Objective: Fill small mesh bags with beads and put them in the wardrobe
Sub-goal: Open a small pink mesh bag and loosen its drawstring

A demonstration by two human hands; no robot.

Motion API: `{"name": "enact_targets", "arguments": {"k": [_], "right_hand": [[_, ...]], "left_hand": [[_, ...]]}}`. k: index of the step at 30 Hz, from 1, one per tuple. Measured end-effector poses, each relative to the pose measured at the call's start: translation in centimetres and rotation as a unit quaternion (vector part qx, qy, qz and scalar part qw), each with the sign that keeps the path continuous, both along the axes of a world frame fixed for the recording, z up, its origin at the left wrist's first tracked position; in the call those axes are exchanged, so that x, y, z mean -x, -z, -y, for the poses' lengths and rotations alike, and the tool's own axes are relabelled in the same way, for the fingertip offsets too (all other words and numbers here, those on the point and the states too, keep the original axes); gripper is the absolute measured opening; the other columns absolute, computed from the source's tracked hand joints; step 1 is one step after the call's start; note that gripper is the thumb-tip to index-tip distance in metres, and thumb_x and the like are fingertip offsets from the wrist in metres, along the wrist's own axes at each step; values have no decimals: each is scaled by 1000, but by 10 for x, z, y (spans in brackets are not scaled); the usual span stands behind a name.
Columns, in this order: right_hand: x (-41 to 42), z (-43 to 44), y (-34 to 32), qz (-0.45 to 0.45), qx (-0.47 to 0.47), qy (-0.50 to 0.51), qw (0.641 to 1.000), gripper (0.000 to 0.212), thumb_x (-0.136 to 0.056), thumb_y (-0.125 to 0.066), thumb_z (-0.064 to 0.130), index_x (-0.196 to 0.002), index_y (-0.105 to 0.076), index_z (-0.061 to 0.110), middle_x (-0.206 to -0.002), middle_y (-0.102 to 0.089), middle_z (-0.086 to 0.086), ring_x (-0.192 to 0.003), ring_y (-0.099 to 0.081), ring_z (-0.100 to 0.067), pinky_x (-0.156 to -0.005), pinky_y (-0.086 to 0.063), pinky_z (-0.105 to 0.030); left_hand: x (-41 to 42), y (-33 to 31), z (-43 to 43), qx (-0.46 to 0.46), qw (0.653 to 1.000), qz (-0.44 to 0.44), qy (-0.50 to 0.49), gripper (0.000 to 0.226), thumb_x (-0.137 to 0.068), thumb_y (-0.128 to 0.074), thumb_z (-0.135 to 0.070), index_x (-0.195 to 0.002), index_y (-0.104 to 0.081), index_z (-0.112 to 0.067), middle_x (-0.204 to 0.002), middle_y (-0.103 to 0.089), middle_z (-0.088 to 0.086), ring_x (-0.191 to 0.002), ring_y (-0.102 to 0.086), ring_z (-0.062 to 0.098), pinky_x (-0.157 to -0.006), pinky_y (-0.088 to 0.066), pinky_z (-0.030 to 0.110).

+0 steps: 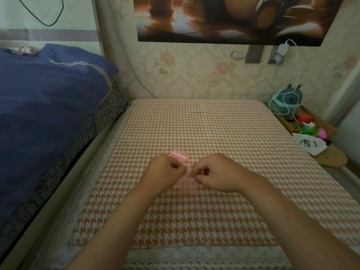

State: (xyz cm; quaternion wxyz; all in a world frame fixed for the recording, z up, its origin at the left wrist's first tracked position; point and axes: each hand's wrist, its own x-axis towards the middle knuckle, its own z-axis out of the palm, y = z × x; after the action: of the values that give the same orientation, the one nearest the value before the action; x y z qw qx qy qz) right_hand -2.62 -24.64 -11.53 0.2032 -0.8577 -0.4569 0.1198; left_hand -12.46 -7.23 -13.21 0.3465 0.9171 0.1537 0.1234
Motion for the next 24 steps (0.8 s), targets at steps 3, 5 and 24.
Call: {"name": "enact_targets", "arguments": {"k": [3,5,24], "right_hand": [[-2,1,2,-46,-33,2,998,16,-93,-64,40,-103,-76,44,-98,-73,25,-86,-66,4,-80,-58,-30],[-1,-1,3,-58,-74,24,995,24,-92,-58,46,-97,-78,33,-83,-74,12,-70,-66,-2,-69,-58,-34],[4,-27,23,-45,-163,74,983,17,-91,-72,19,-98,-81,31,-84,-71,23,-77,-63,11,-71,-46,-9]], "left_hand": [[-3,-5,4,13,1000,8,-5,14,-82,-69,-20,-77,-78,-29,-71,-70,-17,-67,-64,-2,-62,-53,20],[-4,-7,3,15,1000,14,3,20,-82,-69,-16,-81,-71,-36,-77,-69,-16,-72,-65,3,-62,-51,16],[2,-5,3,-42,999,2,-27,7,-82,-66,-25,-80,-72,-26,-77,-68,-11,-70,-64,7,-59,-52,25]]}}
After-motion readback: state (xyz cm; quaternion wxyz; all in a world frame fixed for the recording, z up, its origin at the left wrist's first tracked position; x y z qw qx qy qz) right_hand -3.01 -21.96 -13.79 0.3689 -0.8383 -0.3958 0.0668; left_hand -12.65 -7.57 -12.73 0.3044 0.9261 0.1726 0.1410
